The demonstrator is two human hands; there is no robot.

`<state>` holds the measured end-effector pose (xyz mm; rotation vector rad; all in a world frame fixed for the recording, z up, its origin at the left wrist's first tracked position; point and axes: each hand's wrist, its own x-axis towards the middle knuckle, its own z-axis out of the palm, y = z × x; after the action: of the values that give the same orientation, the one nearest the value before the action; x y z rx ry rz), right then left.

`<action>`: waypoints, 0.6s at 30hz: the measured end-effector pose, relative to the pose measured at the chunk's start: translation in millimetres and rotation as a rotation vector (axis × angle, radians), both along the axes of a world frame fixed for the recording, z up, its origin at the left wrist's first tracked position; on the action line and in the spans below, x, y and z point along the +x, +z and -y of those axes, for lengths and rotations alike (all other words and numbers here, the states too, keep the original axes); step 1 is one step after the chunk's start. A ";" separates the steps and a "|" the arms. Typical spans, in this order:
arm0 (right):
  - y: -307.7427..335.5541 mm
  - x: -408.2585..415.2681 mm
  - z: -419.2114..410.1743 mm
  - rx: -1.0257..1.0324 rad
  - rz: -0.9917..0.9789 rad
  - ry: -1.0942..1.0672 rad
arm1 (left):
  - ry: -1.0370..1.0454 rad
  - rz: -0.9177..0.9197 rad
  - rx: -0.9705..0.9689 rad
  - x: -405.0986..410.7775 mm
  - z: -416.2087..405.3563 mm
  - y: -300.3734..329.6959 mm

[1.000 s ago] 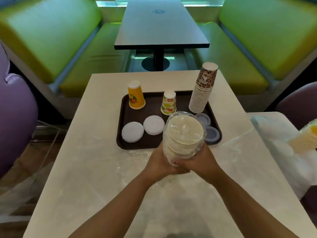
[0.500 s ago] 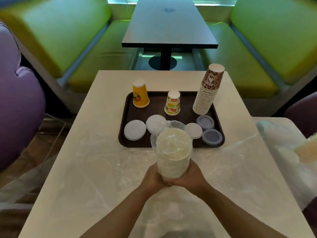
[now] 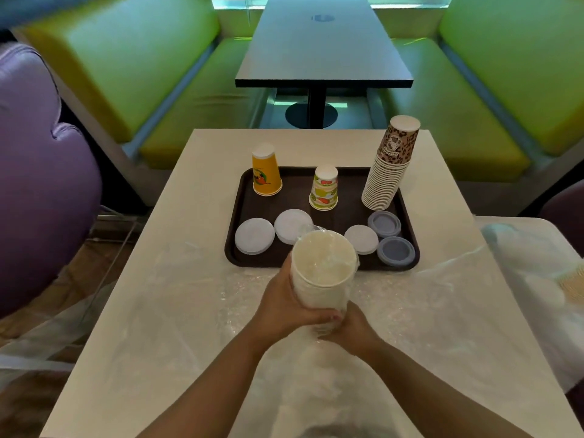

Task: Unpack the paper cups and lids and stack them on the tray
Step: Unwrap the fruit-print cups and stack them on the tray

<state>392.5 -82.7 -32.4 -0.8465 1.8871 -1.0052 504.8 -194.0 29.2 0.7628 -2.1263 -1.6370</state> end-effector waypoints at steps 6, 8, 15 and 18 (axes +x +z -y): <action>48.8 -33.2 -12.2 -0.075 -0.021 0.194 | 0.009 0.028 0.005 -1.5 -5.0 -18.7; 81.1 -35.0 -14.7 -0.174 0.001 0.221 | 0.001 0.030 0.002 -2.4 -4.6 -22.4; 132.4 -3.6 0.8 -0.455 -0.199 0.102 | 0.001 0.203 0.028 3.5 -3.3 -70.4; 113.6 6.0 4.3 -0.429 -0.199 0.035 | 0.014 0.198 0.044 4.6 -7.4 -79.9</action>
<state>398.5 -87.0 81.2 -1.2619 1.8367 -1.3738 509.4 -186.7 -50.7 0.9888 -2.2173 -1.6668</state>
